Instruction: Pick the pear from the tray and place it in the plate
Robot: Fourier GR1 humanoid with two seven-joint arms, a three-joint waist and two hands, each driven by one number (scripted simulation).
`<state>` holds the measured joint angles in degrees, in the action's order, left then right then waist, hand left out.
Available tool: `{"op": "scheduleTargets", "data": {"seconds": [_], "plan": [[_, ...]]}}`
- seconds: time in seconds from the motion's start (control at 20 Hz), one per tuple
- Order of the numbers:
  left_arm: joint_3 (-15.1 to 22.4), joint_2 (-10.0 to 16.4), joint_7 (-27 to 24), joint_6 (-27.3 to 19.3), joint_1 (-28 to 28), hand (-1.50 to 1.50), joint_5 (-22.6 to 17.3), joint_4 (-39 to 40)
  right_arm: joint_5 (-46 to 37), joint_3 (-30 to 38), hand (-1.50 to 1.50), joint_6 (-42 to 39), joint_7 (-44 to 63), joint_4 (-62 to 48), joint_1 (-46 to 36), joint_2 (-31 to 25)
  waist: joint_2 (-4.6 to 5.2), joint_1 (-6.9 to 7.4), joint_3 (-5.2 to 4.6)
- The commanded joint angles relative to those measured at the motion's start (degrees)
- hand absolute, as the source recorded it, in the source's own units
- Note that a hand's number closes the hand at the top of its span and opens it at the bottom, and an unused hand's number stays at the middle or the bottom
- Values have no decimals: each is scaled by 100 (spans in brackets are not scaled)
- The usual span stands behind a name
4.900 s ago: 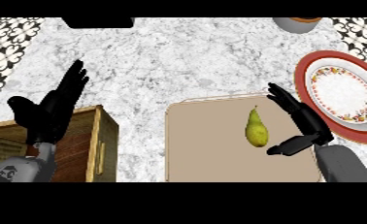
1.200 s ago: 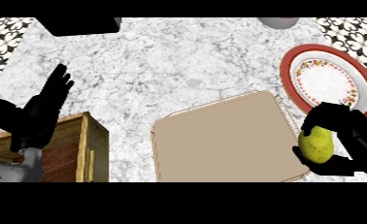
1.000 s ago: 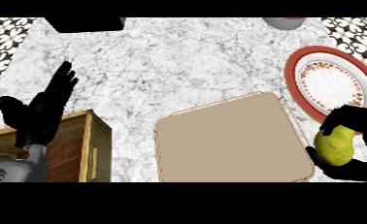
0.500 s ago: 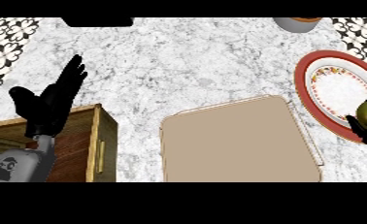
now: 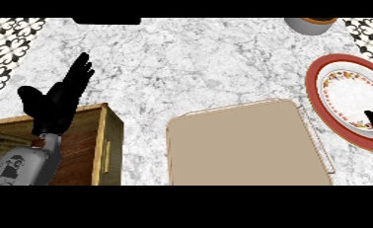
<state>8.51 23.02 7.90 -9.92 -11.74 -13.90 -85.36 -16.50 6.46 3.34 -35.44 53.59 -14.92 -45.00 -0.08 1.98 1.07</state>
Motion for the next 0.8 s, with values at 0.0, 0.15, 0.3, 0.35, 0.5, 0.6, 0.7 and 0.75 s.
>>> {"op": "scheduleTargets", "data": {"seconds": [0.0,0.15,0.3,0.35,0.5,0.6,0.7,0.75], "plan": [[68,-144,174,-26,-19,0,31,341,76,-66,150,-705,-63,-1158,-527,35,112,70,-86],[37,-119,4,35,36,0,33,530,-149,-232,-150,-1180,-332,-1713,-943,-194,124,90,-87],[-17,-168,-55,-113,150,0,50,363,-279,-230,-150,-1133,-1264,-2277,-1019,-107,93,52,-83],[-80,-93,-136,58,-85,0,44,775,-222,-175,-150,-1105,-1467,-2268,-1112,-23,97,-37,-88],[116,-236,-222,-75,285,0,76,404,19,147,-150,-1075,-1908,-2435,-1497,-68,93,65,-81],[-81,-90,-68,-54,42,0,14,558,356,370,-150,-1453,-2422,-2493,-1483,-6,87,-48,-83],[-27,-56,-55,3,183,0,-17,512,710,488,-150,-2072,-2772,-2266,-1484,77,48,-129,-91],[44,-105,-22,-114,301,0,56,400,851,526,-150,-2470,-2770,-2313,-1533,12,41,-105,-90]]}}
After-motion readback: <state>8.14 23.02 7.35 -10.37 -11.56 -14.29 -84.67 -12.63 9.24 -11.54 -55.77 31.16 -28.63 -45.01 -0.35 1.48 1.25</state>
